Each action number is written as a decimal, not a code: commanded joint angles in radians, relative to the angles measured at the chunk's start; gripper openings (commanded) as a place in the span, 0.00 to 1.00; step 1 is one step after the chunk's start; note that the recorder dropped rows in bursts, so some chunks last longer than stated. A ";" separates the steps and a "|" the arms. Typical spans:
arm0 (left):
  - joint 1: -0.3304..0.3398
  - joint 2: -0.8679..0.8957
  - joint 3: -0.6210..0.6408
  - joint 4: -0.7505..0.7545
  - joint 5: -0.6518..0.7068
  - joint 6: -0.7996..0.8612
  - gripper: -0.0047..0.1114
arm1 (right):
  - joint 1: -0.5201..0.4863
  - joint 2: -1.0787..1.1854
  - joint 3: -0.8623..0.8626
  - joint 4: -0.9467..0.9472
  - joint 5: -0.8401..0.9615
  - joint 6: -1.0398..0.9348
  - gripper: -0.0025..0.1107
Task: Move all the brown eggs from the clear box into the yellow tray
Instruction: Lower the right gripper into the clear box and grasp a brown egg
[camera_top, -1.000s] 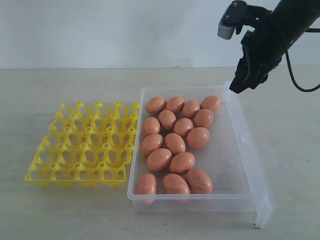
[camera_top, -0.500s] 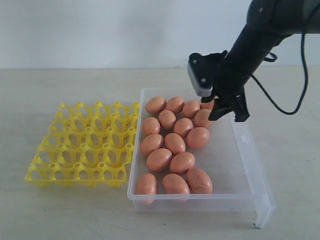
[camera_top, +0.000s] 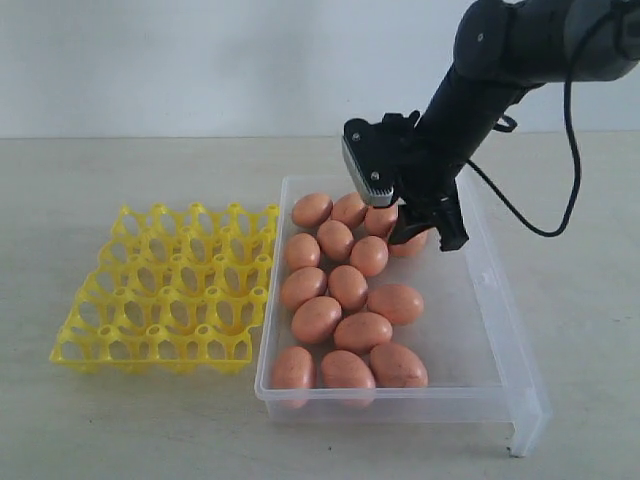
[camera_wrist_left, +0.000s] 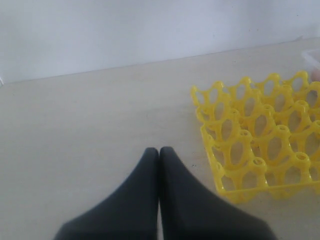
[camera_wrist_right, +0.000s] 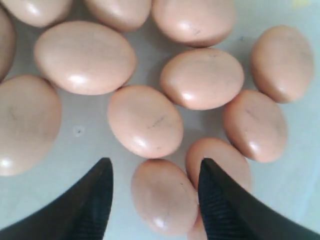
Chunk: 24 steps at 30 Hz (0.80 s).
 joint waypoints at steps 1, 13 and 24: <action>0.002 -0.002 0.003 -0.003 -0.014 -0.013 0.00 | -0.001 -0.076 -0.003 0.035 0.043 0.095 0.47; 0.002 -0.002 0.003 -0.003 -0.014 -0.013 0.00 | 0.001 -0.087 0.010 0.083 0.241 0.519 0.47; 0.002 -0.002 0.003 -0.003 -0.014 -0.013 0.00 | 0.001 -0.087 0.157 0.093 0.055 0.934 0.47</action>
